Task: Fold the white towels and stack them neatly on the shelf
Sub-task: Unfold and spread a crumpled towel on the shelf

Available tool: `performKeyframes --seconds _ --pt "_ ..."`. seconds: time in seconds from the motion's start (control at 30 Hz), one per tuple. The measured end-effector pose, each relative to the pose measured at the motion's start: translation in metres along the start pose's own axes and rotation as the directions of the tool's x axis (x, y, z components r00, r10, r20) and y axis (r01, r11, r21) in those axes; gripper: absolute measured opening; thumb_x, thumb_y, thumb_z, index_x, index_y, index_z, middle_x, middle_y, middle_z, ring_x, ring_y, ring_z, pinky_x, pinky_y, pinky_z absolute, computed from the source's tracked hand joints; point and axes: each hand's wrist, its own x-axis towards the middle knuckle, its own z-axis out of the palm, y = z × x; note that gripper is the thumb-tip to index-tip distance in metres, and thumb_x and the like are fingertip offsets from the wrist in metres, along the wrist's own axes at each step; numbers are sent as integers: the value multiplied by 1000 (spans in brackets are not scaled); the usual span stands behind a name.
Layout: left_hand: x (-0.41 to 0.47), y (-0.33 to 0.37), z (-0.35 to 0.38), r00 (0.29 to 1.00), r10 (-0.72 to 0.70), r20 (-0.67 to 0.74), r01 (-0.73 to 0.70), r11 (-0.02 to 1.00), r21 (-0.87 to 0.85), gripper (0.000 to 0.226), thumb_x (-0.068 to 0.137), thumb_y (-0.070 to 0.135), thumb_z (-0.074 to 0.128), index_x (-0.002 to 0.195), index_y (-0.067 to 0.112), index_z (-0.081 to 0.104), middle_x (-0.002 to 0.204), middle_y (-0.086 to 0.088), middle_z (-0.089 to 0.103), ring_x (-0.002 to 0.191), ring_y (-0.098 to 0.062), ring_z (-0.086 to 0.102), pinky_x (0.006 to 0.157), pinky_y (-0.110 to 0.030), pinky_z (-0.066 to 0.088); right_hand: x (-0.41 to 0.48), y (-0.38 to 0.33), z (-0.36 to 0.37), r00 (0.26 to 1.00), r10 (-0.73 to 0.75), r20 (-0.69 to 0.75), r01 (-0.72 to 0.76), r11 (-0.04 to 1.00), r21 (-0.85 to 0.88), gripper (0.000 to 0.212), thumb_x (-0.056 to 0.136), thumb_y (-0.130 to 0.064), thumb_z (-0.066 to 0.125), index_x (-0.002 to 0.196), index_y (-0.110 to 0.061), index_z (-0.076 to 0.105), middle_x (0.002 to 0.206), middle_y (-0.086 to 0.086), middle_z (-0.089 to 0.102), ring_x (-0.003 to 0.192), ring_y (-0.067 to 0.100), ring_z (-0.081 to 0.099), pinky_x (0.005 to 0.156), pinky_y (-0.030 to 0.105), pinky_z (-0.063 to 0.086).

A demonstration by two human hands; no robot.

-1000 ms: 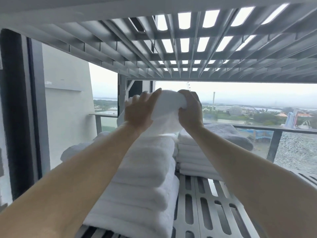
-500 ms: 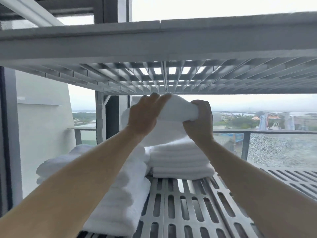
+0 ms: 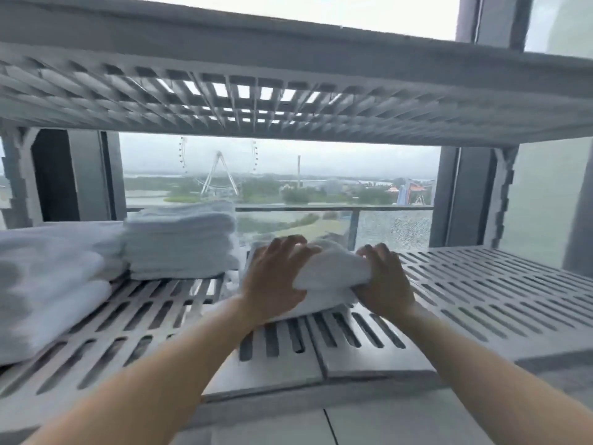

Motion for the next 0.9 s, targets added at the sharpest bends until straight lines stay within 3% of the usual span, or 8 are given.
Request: performKeyframes --seconds 0.07,0.17,0.37,0.5,0.57,0.67,0.8,0.9 --pt "-11 22 18 992 -69 104 68 998 16 68 70 40 66 133 36 41 145 3 30 135 -22 24 106 -52 25 -21 30 -7 973 9 229 13 996 -92 39 80 -24 54 117 -15 43 120 8 42 114 30 41 91 36 35" --pt "-33 46 33 956 -255 147 271 957 -107 70 70 40 66 134 37 37 146 0 28 134 -28 28 106 -52 31 -47 55 -17 955 -79 287 104 992 -73 46 75 -19 59 116 -20 40 119 3 39 110 26 43 77 31 37" --pt "0 86 34 980 -153 125 179 956 -234 56 69 26 70 123 33 54 128 1 54 114 -24 49 94 -39 41 -52 90 -46 922 -65 381 -34 968 248 67 66 -40 70 123 -21 40 120 -2 44 110 18 44 86 29 38" --pt "31 117 51 998 49 -33 -57 945 -323 59 59 15 77 115 24 61 122 -3 56 113 -23 52 90 -31 40 -43 103 -54 930 -2 367 -236 762 603 81 72 -56 64 141 -36 28 132 -14 40 120 9 42 96 30 37" --pt "43 121 64 994 101 -30 -105 932 -347 66 61 20 78 122 28 55 128 -3 50 119 -19 45 92 -29 35 -34 115 -51 940 26 341 -223 802 554 67 75 -49 67 134 -33 40 120 -9 55 107 13 54 89 31 44" --pt "60 114 83 993 106 41 -88 946 -311 84 62 40 77 135 40 33 140 4 35 125 -20 40 92 -37 42 -15 137 -46 973 68 223 -163 880 446 11 78 -33 66 84 -27 58 75 -12 59 71 10 56 60 23 38" --pt "86 101 106 999 -4 53 12 988 -152 99 60 53 77 140 40 19 145 1 28 126 -29 40 98 -48 40 0 167 -34 987 125 -98 -84 934 348 18 83 -25 59 82 -19 42 74 -8 44 66 13 42 57 30 26" --pt "114 100 121 997 -54 50 59 993 -100 95 69 48 74 143 32 16 138 -8 40 117 -34 47 92 -51 43 13 195 -35 944 195 -267 -93 932 350 16 88 -22 52 88 -14 39 79 -5 42 68 19 43 59 32 30"
